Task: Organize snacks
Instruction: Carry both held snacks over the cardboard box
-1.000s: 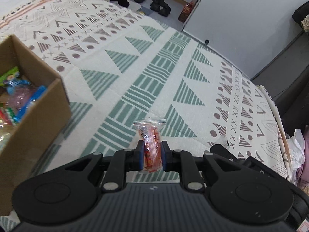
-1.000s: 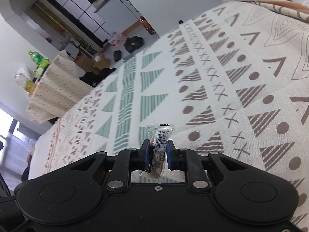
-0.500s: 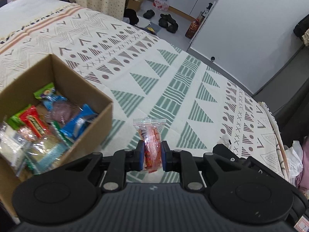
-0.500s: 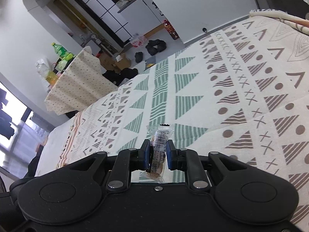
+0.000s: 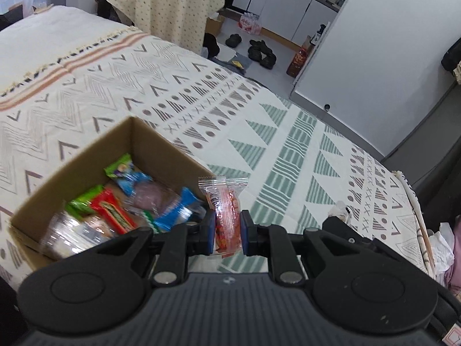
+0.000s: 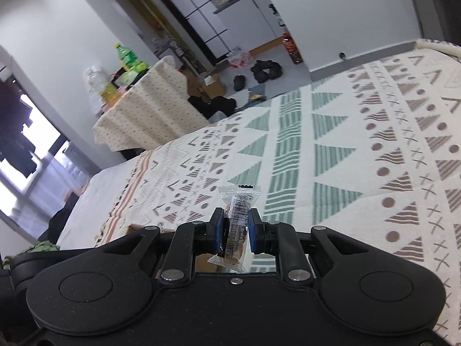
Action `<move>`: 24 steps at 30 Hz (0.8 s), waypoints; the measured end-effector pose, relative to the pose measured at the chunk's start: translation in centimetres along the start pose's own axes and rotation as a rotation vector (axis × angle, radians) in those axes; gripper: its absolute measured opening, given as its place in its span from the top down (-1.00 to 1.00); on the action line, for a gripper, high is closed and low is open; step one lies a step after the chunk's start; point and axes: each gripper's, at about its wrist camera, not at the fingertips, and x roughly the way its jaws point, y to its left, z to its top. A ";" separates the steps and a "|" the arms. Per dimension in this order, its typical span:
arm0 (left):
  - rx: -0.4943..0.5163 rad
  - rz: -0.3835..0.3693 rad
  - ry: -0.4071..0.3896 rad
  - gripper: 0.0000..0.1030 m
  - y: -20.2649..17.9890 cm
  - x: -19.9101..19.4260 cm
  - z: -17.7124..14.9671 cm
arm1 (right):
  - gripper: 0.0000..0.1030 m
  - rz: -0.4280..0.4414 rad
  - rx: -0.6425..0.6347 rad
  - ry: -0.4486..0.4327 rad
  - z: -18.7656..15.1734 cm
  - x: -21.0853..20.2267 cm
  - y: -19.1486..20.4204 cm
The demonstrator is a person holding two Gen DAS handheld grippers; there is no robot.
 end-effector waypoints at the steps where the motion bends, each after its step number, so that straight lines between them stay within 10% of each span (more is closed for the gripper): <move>1: -0.004 0.000 -0.003 0.68 0.5 -0.2 0.2 | 0.65 0.003 -0.011 0.001 0.0 0.0 0.4; 24: -0.045 0.013 0.021 0.67 12.3 -4.1 3.3 | 0.65 0.050 -0.206 0.066 -3.2 1.3 10.8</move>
